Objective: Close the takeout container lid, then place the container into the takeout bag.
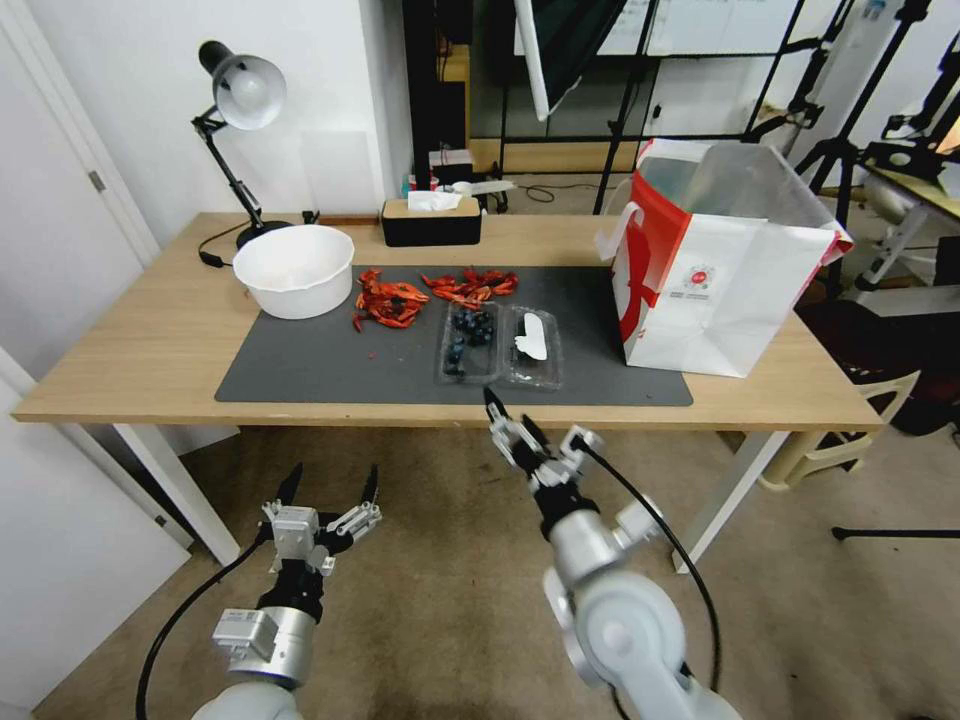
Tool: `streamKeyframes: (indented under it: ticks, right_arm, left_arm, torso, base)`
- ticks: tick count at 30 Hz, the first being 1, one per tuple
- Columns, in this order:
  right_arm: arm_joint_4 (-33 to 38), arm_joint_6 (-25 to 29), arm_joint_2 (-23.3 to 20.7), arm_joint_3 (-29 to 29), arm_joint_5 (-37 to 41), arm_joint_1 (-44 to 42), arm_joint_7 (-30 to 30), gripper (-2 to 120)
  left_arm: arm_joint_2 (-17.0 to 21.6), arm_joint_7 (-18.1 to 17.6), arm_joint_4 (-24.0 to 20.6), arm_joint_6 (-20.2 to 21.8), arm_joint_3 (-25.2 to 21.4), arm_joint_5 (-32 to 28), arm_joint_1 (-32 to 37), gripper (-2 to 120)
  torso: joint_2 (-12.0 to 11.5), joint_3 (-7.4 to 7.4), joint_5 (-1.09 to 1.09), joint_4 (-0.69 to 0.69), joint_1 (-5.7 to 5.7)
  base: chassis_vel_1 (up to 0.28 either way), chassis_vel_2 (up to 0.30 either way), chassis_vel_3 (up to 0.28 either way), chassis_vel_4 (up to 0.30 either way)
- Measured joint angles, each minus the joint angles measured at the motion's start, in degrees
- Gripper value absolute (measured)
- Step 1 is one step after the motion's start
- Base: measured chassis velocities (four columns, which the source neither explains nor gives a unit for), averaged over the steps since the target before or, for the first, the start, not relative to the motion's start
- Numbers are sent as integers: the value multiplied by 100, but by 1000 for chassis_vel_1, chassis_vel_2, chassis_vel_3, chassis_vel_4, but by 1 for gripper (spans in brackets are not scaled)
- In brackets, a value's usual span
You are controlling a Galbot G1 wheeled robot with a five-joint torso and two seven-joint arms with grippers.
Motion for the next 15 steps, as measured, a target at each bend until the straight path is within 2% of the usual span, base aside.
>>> streamKeyframes:
  ticks: [6, 15]
  right_arm:
    - [-191, 88, 214, 106, 645, 371, 360, 100]
    - [-401, 75, 285, 230, 920, 752, 719, 100]
  left_arm:
    - [0, -11, 65, -7, -7, -16, -21, 100]
    - [28, -10, 112, -2, -2, -48, -68, 100]
  torso:
    - [0, -1, 0, 0, 0]
    - [0, 0, 1, -1, 0]
  base:
    - [0, 0, 0, 0]
    - [0, 0, 0, 0]
